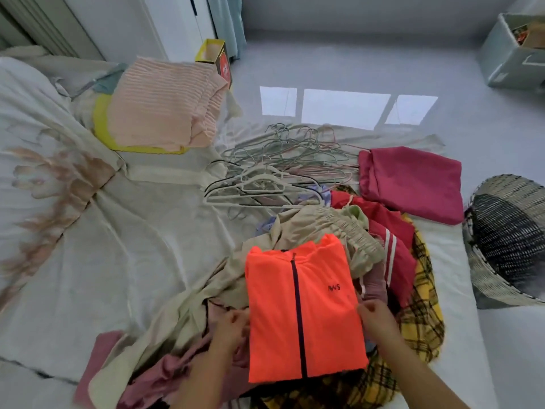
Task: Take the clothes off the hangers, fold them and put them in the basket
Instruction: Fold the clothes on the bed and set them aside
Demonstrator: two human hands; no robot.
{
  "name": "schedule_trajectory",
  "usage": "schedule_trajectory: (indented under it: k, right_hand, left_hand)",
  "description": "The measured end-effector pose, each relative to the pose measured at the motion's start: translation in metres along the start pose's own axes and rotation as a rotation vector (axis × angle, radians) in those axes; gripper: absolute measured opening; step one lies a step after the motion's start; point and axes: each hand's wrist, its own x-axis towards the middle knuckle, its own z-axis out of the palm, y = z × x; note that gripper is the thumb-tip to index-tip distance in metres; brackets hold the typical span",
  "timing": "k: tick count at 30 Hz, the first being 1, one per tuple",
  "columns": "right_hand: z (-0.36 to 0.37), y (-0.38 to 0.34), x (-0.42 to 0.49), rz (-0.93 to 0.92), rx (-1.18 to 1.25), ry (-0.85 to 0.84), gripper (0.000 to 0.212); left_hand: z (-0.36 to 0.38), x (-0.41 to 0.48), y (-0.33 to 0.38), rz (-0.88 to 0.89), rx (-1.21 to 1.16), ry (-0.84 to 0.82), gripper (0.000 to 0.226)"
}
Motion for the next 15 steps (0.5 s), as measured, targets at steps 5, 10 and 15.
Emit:
schedule_trajectory:
  k: [5, 10, 15]
  right_hand:
    - [0.020, 0.038, -0.023, 0.070, -0.236, 0.150, 0.045]
    - [0.016, 0.040, -0.023, 0.240, -0.033, -0.046, 0.056]
    - [0.003, 0.017, -0.023, 0.190, 0.048, -0.339, 0.091]
  left_hand:
    - [0.012, 0.031, -0.057, -0.171, 0.157, -0.061, 0.066]
    - [0.020, 0.011, -0.013, -0.028, -0.053, -0.038, 0.089]
    - [0.029, 0.017, -0.002, -0.012, -0.138, 0.110, 0.073]
